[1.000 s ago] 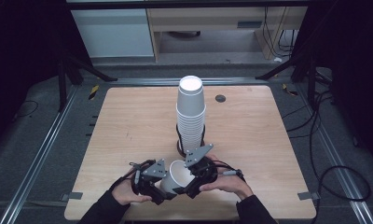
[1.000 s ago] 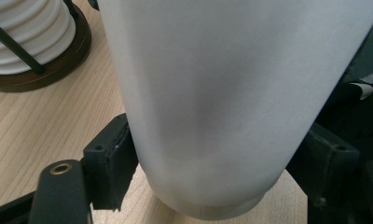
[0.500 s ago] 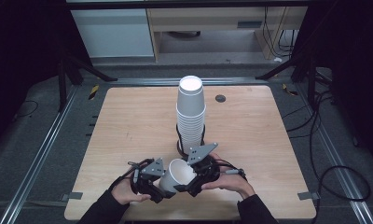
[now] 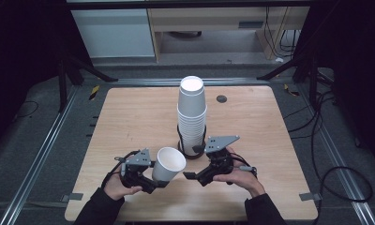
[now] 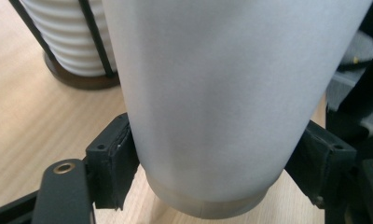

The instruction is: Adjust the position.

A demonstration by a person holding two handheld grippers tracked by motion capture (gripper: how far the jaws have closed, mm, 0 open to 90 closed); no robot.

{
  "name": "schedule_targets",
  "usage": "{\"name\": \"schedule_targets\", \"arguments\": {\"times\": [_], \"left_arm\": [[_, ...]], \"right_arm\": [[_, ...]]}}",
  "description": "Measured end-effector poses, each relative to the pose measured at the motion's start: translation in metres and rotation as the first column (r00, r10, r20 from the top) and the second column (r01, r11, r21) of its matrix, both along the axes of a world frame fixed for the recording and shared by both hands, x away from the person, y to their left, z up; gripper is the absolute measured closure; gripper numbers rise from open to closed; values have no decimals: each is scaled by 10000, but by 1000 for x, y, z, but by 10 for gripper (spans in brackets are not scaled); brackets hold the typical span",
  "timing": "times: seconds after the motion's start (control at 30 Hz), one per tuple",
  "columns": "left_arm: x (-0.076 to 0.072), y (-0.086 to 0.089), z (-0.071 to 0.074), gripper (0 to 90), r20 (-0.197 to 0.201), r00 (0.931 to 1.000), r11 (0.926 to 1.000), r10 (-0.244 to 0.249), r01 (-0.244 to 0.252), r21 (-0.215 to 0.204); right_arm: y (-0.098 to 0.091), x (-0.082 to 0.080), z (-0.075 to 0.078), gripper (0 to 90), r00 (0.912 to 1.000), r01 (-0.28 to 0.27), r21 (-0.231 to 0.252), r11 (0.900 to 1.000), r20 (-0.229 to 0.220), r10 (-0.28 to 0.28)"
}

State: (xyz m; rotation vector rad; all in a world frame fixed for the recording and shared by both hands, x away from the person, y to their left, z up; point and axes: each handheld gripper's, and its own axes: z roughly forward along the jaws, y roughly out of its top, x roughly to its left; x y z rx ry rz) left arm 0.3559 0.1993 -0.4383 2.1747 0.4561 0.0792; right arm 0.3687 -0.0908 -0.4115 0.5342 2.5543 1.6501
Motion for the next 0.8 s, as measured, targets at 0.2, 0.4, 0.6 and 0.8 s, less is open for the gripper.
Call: {"name": "schedule_targets", "arguments": {"times": [0.2,0.4,0.6,0.8], "left_arm": [[-5,-2,6,239,221,9998,9960,-17,36,-893],[-9,-12,5,239,280,9994,9952,-180,206,-954],[-13,-20,4,239,349,9990,9956,-273,303,-884],[-15,-26,2,239,299,9987,9960,-415,438,-778]], "right_arm": [[1,2,-5,46,9992,97,328,9994,-391,-85],[10,-1,-7,51,9975,-412,660,9970,-547,448],[18,-4,-9,53,9952,-718,745,9946,-618,765],[30,-7,-14,56,9919,-1001,938,9906,-687,1067]]}}
